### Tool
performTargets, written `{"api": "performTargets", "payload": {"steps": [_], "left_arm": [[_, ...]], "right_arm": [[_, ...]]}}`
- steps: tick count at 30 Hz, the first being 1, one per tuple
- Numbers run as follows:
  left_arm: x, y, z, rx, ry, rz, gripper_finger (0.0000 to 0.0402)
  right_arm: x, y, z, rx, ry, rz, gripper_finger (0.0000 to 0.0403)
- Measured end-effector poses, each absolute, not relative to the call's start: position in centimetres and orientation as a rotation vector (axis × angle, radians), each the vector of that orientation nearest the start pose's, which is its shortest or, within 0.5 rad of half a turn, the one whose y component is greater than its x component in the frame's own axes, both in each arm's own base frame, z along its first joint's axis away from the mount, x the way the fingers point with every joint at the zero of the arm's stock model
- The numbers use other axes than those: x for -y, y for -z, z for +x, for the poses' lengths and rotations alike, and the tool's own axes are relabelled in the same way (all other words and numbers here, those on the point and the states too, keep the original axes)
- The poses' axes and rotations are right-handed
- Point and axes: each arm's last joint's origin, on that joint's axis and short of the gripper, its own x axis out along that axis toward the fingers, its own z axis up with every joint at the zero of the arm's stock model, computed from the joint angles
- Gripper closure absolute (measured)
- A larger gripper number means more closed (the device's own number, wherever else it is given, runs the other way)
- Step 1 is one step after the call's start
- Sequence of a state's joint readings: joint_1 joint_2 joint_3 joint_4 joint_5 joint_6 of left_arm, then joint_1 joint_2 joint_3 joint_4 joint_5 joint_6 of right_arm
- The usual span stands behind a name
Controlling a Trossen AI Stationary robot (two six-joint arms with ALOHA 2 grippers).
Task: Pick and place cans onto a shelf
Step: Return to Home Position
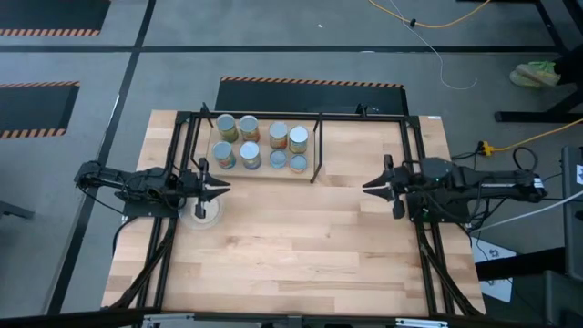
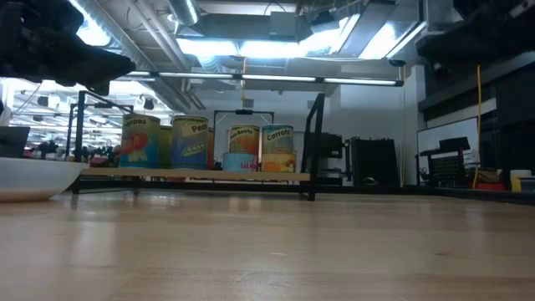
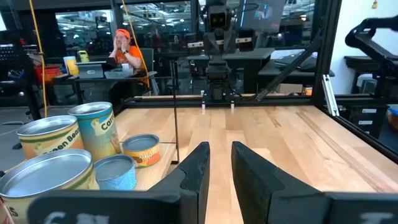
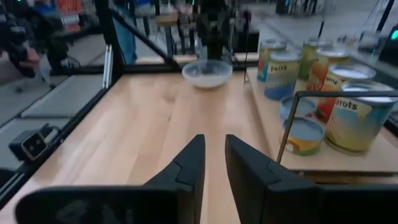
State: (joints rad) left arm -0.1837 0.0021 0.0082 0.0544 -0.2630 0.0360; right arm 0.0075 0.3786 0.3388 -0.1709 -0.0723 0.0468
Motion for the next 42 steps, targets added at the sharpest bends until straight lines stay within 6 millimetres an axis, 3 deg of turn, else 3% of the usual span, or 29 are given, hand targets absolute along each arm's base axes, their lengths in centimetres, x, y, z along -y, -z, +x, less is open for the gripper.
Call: {"api": "performTargets", "payload": {"steps": [9,23,42], "left_arm": [[1.0,-17.1,9.6,0.057,-0.081,0.022,0.034],[1.0,-17.1,9.6,0.057,-0.085,0.022,0.034],[1.0,-17.1,9.6,0.052,-0.087,0.103,0.034]], "right_arm": [[0.0,-19.8,10.6,-0.072,-0.051,0.056,0.0335],[0.1,-18.6,9.2,0.045,-0.043,0.075,0.0335],[0.2,-18.1,9.3,-0.003,-0.001,0.042,0.0335]]}}
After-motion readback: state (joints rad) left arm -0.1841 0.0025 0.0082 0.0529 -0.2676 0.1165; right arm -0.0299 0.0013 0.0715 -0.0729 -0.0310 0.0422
